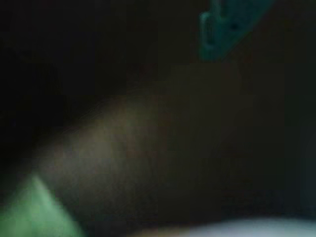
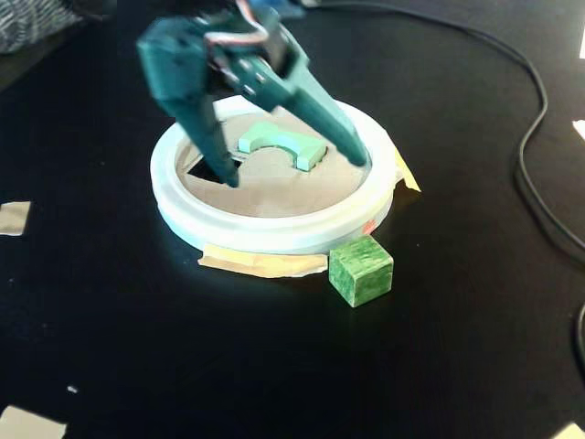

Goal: Pick up the U shape block and drop it in corresponding U shaped hole

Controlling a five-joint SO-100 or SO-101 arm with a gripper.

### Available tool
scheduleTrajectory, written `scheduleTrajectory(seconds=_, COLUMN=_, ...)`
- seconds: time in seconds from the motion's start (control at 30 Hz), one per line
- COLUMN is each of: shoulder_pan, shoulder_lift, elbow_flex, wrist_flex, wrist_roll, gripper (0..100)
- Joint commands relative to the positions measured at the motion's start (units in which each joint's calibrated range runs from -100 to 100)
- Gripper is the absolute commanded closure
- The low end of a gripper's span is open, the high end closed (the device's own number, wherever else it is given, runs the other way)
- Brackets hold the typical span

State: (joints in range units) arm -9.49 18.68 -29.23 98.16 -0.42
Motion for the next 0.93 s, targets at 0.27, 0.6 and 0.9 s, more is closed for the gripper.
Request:
scheduleTrajectory(seconds=0.27, shoulder_pan=14.0, shoulder_lift=-34.8, elbow_flex=8.1, wrist_flex=1.8, wrist_roll=3.3, gripper=0)
scheduleTrajectory(seconds=0.6, shoulder_pan=13.7, shoulder_lift=-73.3, elbow_flex=61.7, wrist_flex=-9.9, wrist_roll=2.8, gripper=0)
scheduleTrajectory(seconds=0.9, shoulder_pan=14.0, shoulder_lift=-103.3, elbow_flex=98.0, wrist_flex=-32.3, wrist_roll=2.7, gripper=0)
